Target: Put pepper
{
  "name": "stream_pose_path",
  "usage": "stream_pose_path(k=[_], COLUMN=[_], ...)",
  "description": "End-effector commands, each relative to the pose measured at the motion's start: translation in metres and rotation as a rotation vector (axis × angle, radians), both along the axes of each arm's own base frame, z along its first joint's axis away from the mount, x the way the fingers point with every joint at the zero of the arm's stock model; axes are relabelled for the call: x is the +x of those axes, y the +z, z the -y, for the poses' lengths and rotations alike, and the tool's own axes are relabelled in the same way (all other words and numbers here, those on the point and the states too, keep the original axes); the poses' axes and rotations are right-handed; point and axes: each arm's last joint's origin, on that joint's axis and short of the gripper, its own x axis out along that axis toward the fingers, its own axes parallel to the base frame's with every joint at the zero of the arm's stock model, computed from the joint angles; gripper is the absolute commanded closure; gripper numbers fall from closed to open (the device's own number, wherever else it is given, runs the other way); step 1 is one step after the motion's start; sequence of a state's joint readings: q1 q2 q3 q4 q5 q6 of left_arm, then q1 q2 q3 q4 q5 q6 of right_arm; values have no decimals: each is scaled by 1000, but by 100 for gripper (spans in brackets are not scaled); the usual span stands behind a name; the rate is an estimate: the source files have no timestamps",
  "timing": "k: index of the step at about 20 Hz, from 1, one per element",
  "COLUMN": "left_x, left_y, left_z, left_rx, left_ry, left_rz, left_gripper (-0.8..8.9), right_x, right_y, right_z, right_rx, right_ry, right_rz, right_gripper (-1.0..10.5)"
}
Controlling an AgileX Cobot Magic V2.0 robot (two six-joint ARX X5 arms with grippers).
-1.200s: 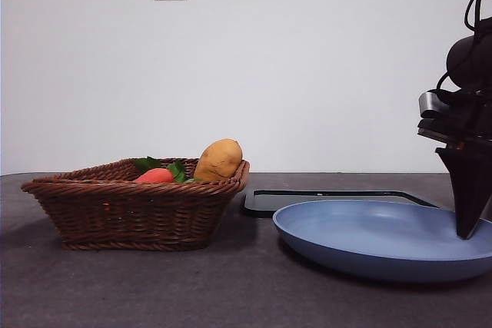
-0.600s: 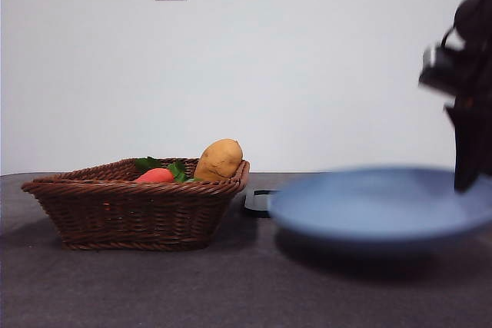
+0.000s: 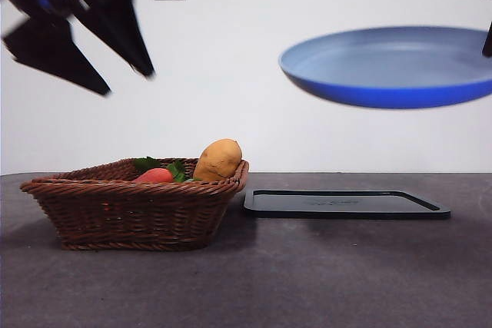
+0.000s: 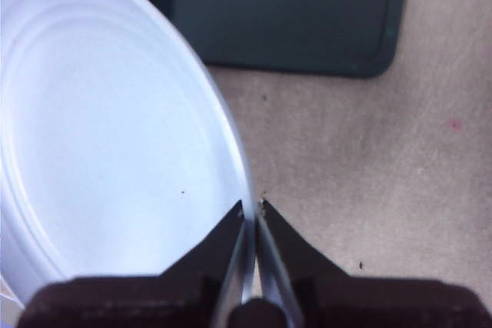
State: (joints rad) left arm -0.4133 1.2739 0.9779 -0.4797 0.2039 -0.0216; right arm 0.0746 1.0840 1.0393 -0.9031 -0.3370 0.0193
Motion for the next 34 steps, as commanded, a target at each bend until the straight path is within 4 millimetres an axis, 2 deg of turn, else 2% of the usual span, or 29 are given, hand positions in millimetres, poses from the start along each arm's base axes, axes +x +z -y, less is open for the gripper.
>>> stream_pose_path(k=[1,6,10,13,18,21,24,28,34], left_x=[25,70,91,97,100,99,98,96,90], left_y=[-8,-40,-69,-88,-103,-104,-104,-99,-77], left_z=[20,56,69,71,75,77,79,78,74], left_rx=[53,124,175,215,219,215,212,208,186], left_ry=[19,-1,7,26,40,42,41,43,45], left_rz=[-17,-103,-158,-185,-223,-233,-233,-226,-189], left_gripper=[426,426,426,426,441,577,670,690,690], right_x=[-3,-7,-7,-7,-6,-6,-6,-6,-6], right_y=[7,10,10,10,10,10,10,10,10], right_z=[0,0,0,0,0,0,0,0,0], right_rx=[20,23,23,22,21,20,16,12,12], right_ry=[-14,-16,-16,-16,-13,-13,-7,-2,-2], right_rz=[21,31,31,31,34,41,44,47,46], right_gripper=[941,941,941,941,941,941,941,941,941])
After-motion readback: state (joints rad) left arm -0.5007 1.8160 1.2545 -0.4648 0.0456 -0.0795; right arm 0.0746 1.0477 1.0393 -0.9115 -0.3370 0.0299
